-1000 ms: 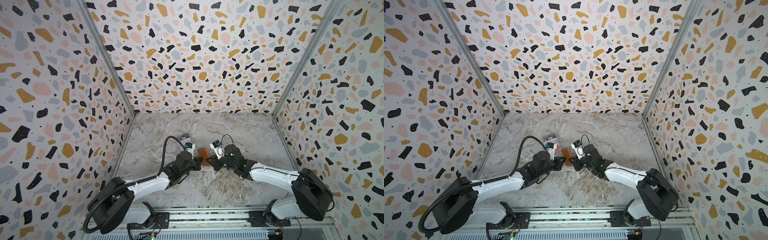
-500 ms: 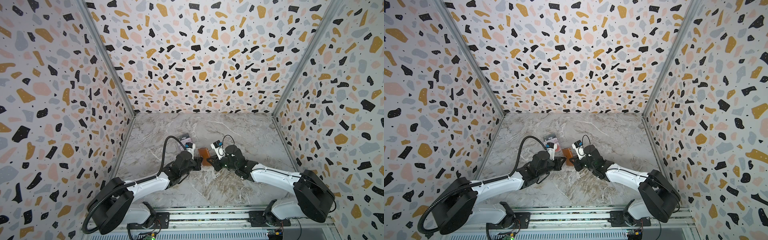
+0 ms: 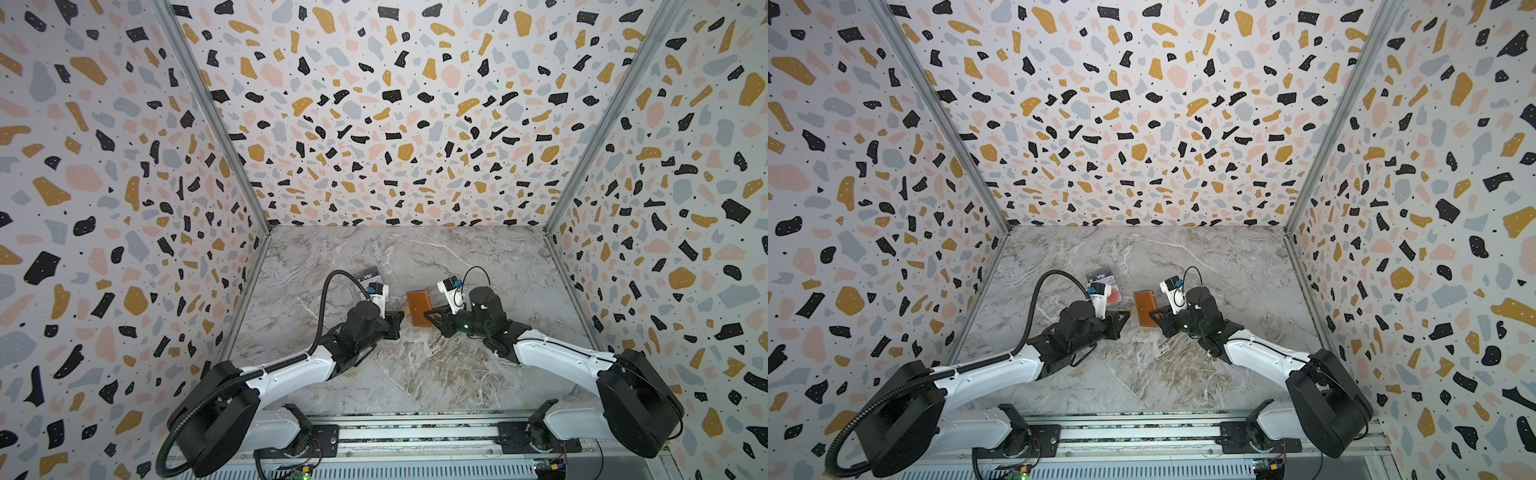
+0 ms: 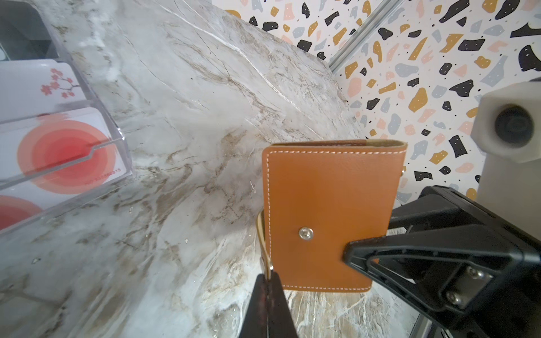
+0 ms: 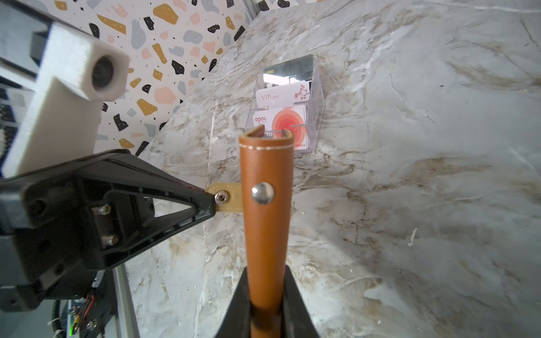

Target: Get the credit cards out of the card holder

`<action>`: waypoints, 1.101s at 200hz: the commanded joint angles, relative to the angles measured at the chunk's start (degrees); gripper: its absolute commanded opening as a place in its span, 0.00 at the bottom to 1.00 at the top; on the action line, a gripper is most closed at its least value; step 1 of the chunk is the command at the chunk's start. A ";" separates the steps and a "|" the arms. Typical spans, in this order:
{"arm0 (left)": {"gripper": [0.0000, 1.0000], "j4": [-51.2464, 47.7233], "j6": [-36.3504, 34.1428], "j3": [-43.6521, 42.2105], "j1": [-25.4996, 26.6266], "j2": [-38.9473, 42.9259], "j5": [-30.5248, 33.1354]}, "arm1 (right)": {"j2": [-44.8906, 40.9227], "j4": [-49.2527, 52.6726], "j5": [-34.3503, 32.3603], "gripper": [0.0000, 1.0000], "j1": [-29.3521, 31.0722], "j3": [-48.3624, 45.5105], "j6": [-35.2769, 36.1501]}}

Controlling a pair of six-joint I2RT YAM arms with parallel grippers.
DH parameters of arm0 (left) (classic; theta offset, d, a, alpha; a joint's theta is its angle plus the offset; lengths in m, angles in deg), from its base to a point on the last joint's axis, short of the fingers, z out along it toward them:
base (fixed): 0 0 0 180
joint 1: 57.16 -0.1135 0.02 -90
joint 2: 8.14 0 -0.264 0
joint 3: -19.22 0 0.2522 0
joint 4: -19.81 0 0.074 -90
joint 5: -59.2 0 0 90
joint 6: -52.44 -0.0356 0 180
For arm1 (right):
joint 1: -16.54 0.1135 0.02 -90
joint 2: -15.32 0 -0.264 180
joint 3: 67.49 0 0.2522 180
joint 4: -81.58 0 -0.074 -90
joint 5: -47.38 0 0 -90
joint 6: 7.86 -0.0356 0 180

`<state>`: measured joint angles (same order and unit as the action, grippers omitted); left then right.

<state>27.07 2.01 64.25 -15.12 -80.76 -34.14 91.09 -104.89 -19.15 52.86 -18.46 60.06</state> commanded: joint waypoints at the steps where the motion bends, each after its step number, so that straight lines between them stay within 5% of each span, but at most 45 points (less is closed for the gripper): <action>1: 0.00 0.81 -1.73 -0.64 -0.21 1.43 0.61 | -1.67 -2.18 3.12 0.04 -1.00 -0.17 -0.63; 53: 0.00 -0.57 -1.93 -1.51 -0.84 2.18 2.36 | -3.36 -7.06 15.05 0.05 -6.91 -2.79 -3.87; 108: 0.25 4.75 -2.22 -3.46 -1.44 1.78 -1.66 | -2.69 -16.18 31.40 0.05 -13.51 -5.04 -10.02; 185: 0.38 20.25 -3.94 -6.87 -1.44 0.73 -14.56 | -0.12 -41.81 41.53 0.05 -17.99 -10.17 -28.27; 220: 0.40 29.46 -2.62 -8.23 -1.45 -0.03 -19.13 | 3.32 -62.84 45.71 0.06 -19.43 -11.86 -42.52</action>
<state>44.99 -0.70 57.02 -16.39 -80.15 -47.71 92.95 -148.34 21.50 34.32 -29.70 29.43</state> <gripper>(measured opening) 0.396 0.158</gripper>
